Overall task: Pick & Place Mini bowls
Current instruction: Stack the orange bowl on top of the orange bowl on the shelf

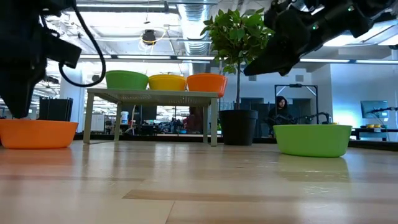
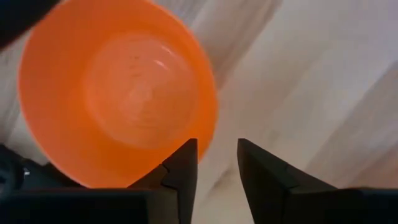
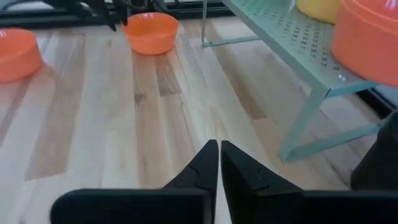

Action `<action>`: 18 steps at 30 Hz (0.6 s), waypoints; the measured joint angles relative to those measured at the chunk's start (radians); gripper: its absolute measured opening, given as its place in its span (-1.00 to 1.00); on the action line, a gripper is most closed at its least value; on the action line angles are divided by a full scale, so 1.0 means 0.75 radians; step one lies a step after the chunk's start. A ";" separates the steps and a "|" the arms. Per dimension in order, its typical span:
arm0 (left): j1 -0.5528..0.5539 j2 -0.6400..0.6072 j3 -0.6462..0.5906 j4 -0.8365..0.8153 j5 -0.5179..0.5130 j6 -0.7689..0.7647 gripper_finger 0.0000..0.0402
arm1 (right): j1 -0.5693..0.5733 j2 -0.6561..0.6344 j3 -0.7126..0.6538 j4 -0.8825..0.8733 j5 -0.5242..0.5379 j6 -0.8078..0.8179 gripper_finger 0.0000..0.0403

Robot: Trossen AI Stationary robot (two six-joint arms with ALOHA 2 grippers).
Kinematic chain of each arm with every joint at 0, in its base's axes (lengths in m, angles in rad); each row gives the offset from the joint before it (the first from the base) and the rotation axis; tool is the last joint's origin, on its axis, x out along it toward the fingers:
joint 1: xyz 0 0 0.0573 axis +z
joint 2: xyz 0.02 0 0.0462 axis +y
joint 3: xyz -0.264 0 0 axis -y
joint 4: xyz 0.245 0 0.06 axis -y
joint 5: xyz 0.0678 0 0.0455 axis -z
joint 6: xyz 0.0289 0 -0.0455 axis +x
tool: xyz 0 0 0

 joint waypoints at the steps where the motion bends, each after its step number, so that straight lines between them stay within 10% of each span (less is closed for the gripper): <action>1: 0.001 0.000 -0.007 -0.004 -0.010 0.007 -0.42 | -0.003 0.010 0.000 0.009 0.000 -0.025 -0.92; 18: 0.009 0.001 -0.013 0.368 -0.091 0.329 -0.95 | -0.005 0.199 0.009 0.303 -0.324 -0.199 -0.37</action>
